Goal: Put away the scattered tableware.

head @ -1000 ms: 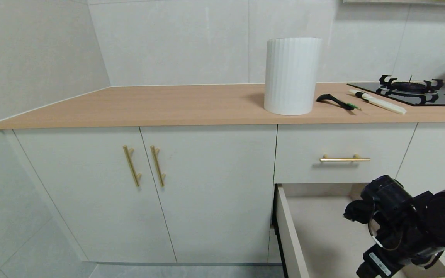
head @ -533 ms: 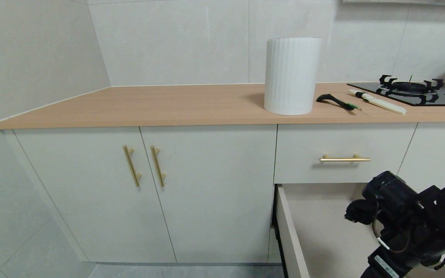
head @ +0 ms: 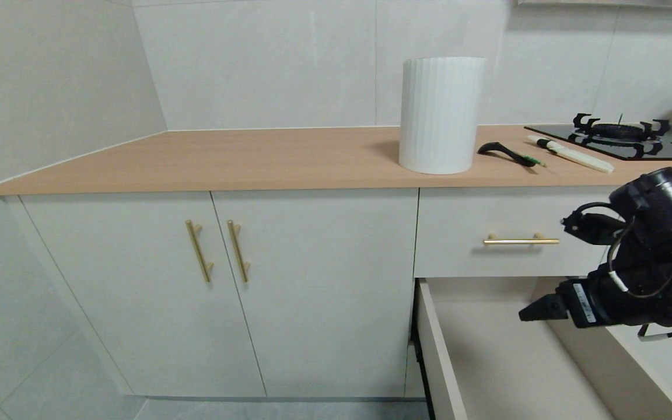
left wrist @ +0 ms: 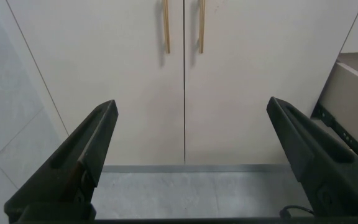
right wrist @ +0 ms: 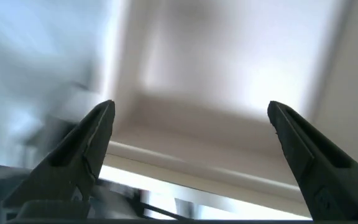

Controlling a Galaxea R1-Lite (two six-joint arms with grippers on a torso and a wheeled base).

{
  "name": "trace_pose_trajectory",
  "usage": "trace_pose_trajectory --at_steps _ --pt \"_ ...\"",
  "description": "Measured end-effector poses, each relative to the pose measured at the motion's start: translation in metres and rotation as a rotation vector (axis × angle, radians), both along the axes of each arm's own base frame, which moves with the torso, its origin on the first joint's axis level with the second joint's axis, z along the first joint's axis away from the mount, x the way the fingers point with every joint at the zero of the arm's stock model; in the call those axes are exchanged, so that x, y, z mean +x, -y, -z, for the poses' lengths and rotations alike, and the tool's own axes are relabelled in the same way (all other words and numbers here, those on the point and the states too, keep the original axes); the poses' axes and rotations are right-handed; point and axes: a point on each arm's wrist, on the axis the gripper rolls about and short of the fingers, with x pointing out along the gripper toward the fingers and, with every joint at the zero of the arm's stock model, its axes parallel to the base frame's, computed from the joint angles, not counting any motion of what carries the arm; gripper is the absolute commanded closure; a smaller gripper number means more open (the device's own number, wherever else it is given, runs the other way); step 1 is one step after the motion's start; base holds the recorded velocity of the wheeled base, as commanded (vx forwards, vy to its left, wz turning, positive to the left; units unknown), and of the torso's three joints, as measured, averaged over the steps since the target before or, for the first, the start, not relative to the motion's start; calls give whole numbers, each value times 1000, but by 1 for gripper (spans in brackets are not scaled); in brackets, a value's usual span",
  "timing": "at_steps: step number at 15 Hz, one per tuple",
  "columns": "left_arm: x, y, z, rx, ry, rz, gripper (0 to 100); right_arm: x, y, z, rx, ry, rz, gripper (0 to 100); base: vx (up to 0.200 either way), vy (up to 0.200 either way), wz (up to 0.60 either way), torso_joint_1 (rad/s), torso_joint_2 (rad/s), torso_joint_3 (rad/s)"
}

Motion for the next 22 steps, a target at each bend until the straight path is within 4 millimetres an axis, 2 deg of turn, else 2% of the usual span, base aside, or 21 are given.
trace_pose_trajectory --at_steps 4,8,11,22 --pt "0 0 0 0 0 0 0 -6 12 -20 17 110 29 0 0 0 0 0 0 0" --pt "0 0 0 0 0 0 0 -10 15 -19 -19 124 36 0 0 0 0 13 -44 -31" --pt "0 0 0 0 0 0 0 -11 16 -20 -19 130 36 0 0 0 0 46 -235 -253" --pt "0 0 0 0 0 0 0 -11 15 -18 -23 122 29 0 0 0 0 184 -481 -286"
